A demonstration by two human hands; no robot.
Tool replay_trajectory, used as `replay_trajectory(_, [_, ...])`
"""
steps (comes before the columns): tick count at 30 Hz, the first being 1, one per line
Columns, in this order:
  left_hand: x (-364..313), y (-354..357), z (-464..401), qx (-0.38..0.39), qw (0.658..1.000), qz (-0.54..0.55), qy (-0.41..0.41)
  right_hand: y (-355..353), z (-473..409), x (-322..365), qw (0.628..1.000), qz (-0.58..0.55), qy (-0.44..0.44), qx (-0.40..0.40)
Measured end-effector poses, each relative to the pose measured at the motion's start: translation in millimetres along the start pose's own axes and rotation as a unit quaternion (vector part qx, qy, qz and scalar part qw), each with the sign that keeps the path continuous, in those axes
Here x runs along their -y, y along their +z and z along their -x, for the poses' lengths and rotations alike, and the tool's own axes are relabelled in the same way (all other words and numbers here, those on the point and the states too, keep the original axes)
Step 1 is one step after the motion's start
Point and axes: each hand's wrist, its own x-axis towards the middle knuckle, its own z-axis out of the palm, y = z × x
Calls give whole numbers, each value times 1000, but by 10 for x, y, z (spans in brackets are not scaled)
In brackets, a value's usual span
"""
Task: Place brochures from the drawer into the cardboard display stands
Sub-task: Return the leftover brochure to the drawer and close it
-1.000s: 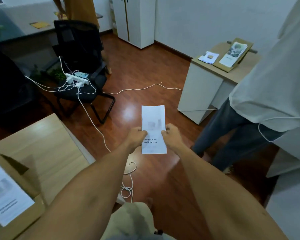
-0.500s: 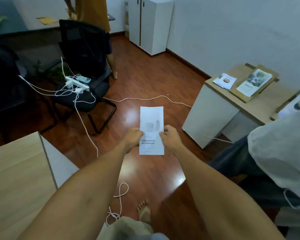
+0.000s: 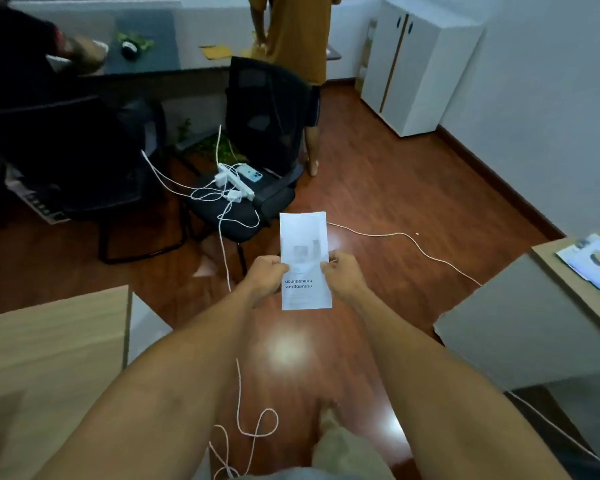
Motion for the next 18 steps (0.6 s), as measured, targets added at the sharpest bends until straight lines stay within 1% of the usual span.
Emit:
replay_trajectory(3, [-115, -284, -342, -62, 998, 11, 6, 200, -501, 266, 999, 10, -29, 30])
replay_trajectory(7, [-287, -656, -790, -125, 991, 53, -13, 442, -1151, 633, 995, 24, -58, 79])
replay_trajectory(9, [-425, -843, -1023, -156, 986, 55, -20, 582, -1533, 828, 990, 31, -77, 110])
replay_trajectory(11, [-521, -994, -1192, -169, 983, 60, -30, 682, -1827, 984, 986, 50, -90, 127])
replay_trajectory(15, [-799, -1365, -1641, -222, 969, 108, -22, 880, -2488, 1512, 970, 81, -144, 177])
replay_trajectory(18, [-878, -1564, -1792, -251, 959, 124, -49, 1109, -2838, 1726, 960, 92, -152, 216])
